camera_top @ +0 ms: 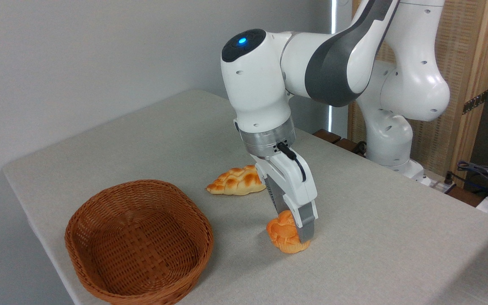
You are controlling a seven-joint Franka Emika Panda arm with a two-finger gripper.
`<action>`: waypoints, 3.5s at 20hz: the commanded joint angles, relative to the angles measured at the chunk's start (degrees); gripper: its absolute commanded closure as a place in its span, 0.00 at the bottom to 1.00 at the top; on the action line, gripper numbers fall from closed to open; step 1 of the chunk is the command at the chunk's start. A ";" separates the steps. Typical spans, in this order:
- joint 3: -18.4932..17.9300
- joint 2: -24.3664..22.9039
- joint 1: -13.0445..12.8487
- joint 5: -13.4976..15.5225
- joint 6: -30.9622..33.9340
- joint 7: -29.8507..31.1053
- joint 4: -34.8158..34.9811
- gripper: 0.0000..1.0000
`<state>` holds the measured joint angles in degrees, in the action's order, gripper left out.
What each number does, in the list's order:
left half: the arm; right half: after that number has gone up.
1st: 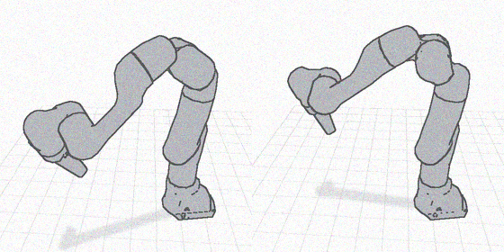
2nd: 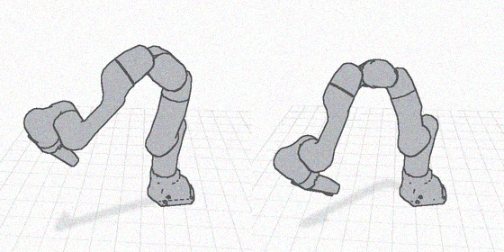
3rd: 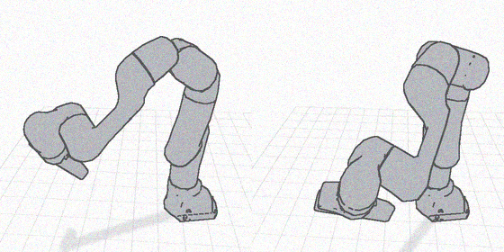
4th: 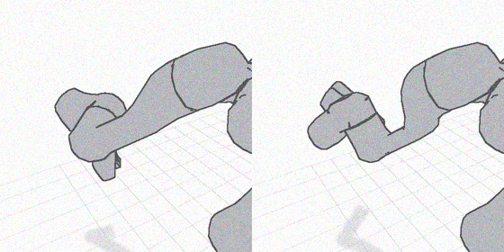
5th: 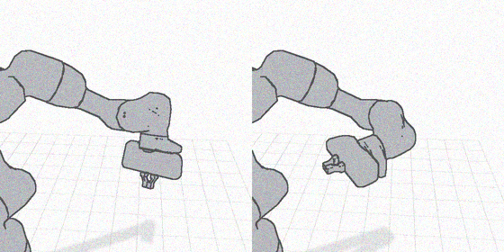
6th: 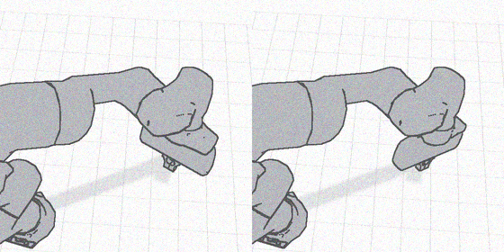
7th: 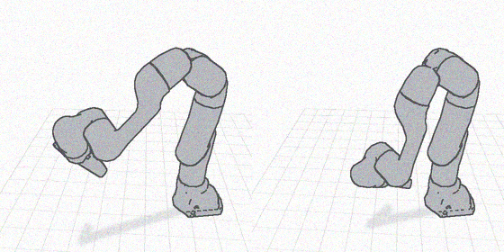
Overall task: Put bread into the basket
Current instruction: 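Lower the gripper onto the round orange bun and close on it, then lift the bun and carry it over the wicker basket, then lower the bun into the basket and open the gripper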
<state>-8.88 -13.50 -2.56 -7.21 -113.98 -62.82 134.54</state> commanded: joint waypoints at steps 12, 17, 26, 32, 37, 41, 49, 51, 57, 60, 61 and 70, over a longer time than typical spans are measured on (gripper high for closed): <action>-0.35 -0.03 -0.34 -0.97 -0.63 -1.26 -0.15 0.54; -0.34 -0.03 -0.34 -0.97 -0.01 -1.87 -1.73 0.59; 1.24 1.28 -0.51 6.13 10.10 -1.17 -16.31 0.59; 6.05 12.16 -0.60 16.69 9.92 14.62 -32.30 0.55; 13.62 23.32 -0.69 16.70 8.17 26.41 -41.98 0.52; 17.23 28.70 -0.69 16.43 1.15 32.92 -42.78 0.40; 18.11 32.05 -0.77 16.26 -2.12 33.11 -42.61 0.00; 18.20 32.40 -0.77 16.26 -2.21 33.02 -42.61 0.00; 18.29 32.40 -0.77 16.35 -2.12 33.19 -42.61 0.00; 18.29 32.40 -0.77 16.35 -2.12 33.28 -42.61 0.00; 18.29 32.40 -0.77 16.35 -2.12 33.28 -42.61 0.00; 18.38 31.70 -0.60 16.78 -1.51 33.46 -43.05 0.00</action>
<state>9.42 18.49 -3.49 8.73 -115.90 -30.21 92.63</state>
